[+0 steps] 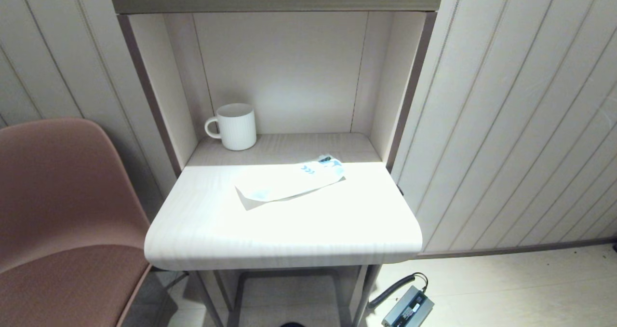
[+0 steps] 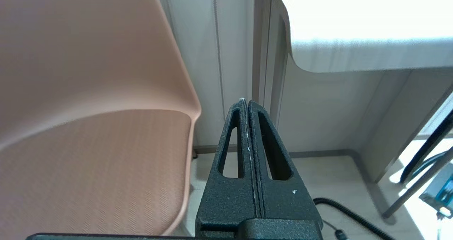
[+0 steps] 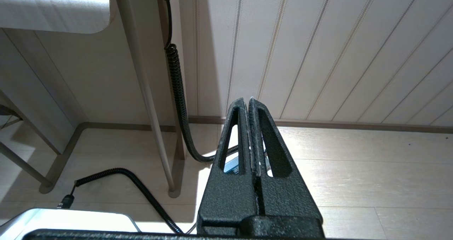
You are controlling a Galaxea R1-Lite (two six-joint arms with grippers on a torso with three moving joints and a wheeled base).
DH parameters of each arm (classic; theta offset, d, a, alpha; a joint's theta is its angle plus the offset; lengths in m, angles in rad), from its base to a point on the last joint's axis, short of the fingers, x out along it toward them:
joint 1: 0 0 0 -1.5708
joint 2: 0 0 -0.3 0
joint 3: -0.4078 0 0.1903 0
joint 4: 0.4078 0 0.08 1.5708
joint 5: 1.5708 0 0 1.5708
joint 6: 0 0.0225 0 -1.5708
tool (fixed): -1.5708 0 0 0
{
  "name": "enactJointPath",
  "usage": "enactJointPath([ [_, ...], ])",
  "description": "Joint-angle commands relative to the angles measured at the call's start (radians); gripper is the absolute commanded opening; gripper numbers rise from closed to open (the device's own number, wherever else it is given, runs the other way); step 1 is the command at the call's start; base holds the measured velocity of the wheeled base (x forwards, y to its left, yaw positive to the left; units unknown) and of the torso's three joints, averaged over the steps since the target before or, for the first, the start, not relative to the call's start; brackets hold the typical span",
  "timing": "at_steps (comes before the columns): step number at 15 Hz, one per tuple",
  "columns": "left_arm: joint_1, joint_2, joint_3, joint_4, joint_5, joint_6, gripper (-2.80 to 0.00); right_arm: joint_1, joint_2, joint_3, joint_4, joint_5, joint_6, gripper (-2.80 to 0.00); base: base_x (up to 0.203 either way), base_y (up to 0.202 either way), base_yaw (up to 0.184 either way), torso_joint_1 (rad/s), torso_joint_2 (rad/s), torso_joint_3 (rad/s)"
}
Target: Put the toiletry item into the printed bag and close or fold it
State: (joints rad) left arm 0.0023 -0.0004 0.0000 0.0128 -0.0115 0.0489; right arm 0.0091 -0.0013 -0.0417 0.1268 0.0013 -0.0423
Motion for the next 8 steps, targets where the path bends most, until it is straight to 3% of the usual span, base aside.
enactJointPath([
  [1,0.001,0.0,0.0,0.001,-0.001,-0.004,-2.8,-0.001,0.001,0.0,0.001,0.0,-0.001,-2.8,0.0,0.0,0.0,0.0,0.0,0.0],
  [8,0.001,0.0,0.0,0.001,-0.001,-0.004,-2.8,0.0,0.001,0.0,0.001,0.0,0.001,-2.8,0.0,0.0,0.0,0.0,0.0,0.0],
])
